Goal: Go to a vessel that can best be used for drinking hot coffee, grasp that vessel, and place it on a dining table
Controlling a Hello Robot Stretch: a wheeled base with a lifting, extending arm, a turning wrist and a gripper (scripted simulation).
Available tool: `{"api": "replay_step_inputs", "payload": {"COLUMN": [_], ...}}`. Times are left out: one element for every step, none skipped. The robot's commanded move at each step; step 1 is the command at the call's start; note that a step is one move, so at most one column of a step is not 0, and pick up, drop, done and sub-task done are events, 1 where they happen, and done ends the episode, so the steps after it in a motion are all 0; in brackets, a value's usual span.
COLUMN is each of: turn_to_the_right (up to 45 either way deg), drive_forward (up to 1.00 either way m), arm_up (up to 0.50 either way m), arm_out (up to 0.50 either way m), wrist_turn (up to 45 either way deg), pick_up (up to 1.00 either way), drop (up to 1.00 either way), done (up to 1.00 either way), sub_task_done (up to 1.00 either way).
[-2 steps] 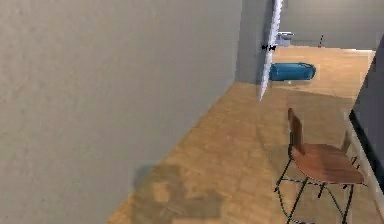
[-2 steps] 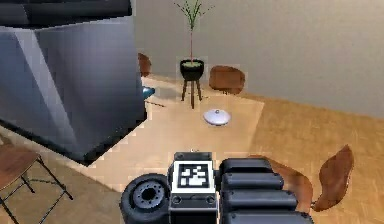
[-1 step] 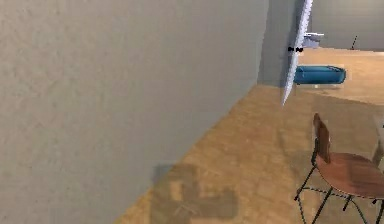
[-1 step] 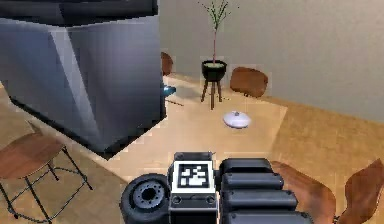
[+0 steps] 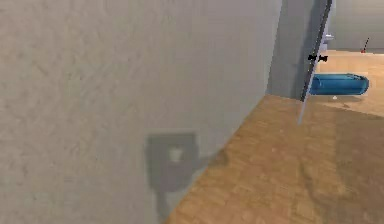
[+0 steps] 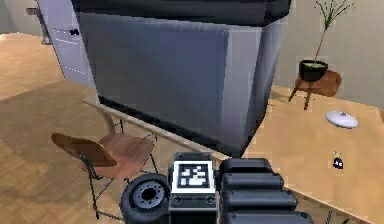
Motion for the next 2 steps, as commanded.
{"api": "replay_step_inputs", "payload": {"turn_to_the_right": [42.0,-39.0], "drive_forward": [0.0,0.0], "arm_up": [0.0,0.0], "arm_out": [0.0,0.0], "wrist_turn": [0.0,0.0], "pick_up": [0.0,0.0], "drop": [0.0,0.0], "done": [0.0,0.0], "sub_task_done": [0.0,0.0]}}
